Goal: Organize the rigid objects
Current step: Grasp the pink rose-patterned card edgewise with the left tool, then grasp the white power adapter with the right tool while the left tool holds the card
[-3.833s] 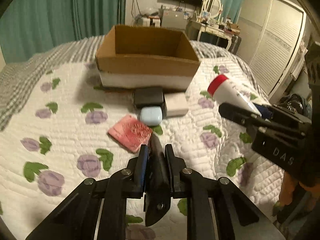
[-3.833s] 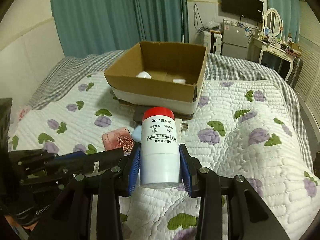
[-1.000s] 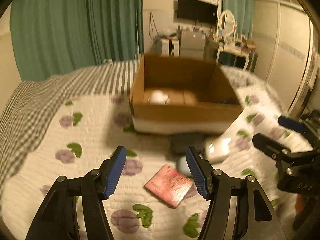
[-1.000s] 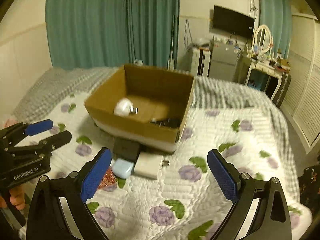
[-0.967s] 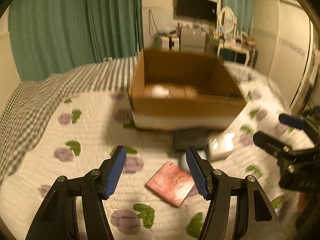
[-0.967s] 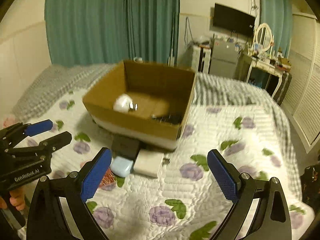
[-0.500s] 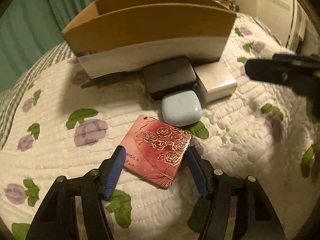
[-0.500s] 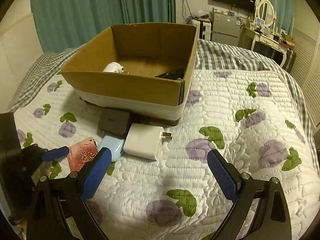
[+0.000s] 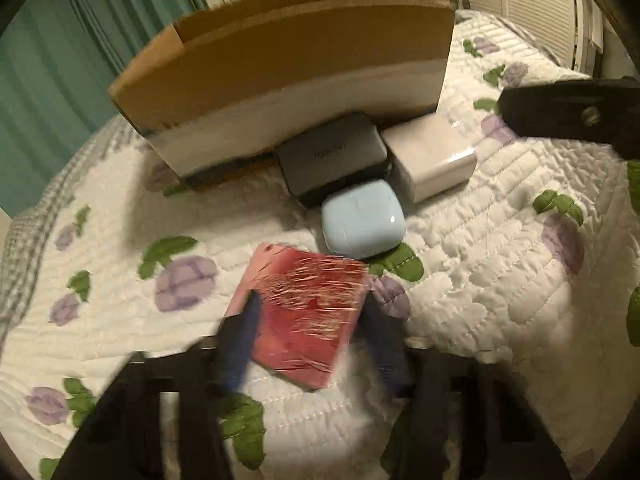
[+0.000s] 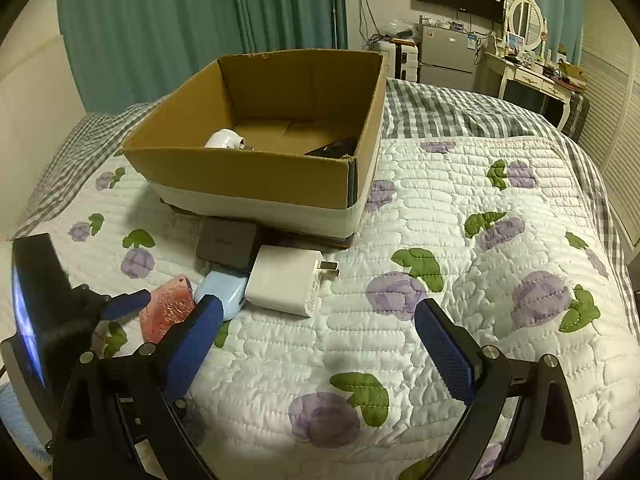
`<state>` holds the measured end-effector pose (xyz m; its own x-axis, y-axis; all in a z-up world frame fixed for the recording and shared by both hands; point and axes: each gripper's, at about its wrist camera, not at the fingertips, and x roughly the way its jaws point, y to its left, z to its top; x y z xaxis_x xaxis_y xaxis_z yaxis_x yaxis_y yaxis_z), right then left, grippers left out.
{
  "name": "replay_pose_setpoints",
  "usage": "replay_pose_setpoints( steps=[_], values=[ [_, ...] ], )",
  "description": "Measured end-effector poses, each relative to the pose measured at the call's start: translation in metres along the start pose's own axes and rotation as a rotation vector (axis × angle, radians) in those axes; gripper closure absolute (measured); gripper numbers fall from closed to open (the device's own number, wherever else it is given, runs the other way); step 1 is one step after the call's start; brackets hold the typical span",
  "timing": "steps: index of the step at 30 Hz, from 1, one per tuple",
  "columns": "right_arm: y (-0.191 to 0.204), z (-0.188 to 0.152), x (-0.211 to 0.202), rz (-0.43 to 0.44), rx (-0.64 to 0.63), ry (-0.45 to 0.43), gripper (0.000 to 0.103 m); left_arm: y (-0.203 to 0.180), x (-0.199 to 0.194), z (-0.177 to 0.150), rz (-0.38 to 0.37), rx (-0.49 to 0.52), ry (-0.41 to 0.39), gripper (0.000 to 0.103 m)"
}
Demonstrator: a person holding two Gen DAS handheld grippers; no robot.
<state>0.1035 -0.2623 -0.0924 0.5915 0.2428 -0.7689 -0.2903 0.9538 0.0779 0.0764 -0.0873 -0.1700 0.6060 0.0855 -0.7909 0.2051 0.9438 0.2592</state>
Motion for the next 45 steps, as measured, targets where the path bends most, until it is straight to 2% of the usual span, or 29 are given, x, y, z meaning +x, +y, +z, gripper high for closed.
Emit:
replay_pose_setpoints(
  steps=[3,5,9,10,12,15,18,22,24,28,32,37,45],
  values=[
    [-0.001,0.0,0.0,-0.008,0.002,0.0,0.006,0.009,-0.017,0.004,0.001,-0.038,-0.048,0.08],
    [0.0,-0.001,0.001,-0.015,-0.001,0.003,0.006,0.021,-0.029,0.008,0.018,-0.089,-0.09,0.085],
    [0.003,-0.001,0.005,-0.03,-0.02,0.014,0.006,0.055,-0.039,0.013,0.171,-0.227,-0.126,0.091],
    [0.004,-0.001,0.006,-0.032,-0.023,0.018,0.006,0.061,-0.035,0.013,0.181,-0.247,-0.114,0.091],
    [0.007,-0.001,0.011,-0.027,-0.031,0.03,0.006,0.069,-0.027,0.013,0.172,-0.277,-0.104,0.091],
    [0.013,0.0,0.02,-0.02,-0.041,0.05,0.006,0.069,-0.016,0.02,0.113,-0.277,-0.099,0.091],
    [0.016,0.001,0.031,-0.025,-0.041,0.076,0.006,0.074,0.0,0.018,0.045,-0.323,-0.026,0.093],
    [0.017,0.006,0.048,-0.032,-0.012,0.103,0.009,0.074,-0.016,0.016,0.028,-0.341,-0.07,0.093],
    [0.019,0.006,0.059,-0.033,-0.004,0.131,0.025,0.071,-0.027,0.016,0.022,-0.332,-0.094,0.093],
    [0.023,0.006,0.073,-0.008,0.028,0.158,0.03,0.067,-0.036,0.016,-0.008,-0.316,-0.108,0.093],
    [0.027,0.008,0.078,-0.005,0.04,0.165,0.04,0.066,-0.036,0.017,-0.017,-0.317,-0.102,0.093],
    [0.031,0.008,0.091,-0.051,0.078,0.175,0.043,0.066,-0.037,0.015,-0.013,-0.314,-0.097,0.093],
    [0.032,0.0,0.061,-0.005,0.029,0.125,0.048,0.058,-0.057,0.017,-0.017,-0.297,-0.124,0.093]
  ],
)
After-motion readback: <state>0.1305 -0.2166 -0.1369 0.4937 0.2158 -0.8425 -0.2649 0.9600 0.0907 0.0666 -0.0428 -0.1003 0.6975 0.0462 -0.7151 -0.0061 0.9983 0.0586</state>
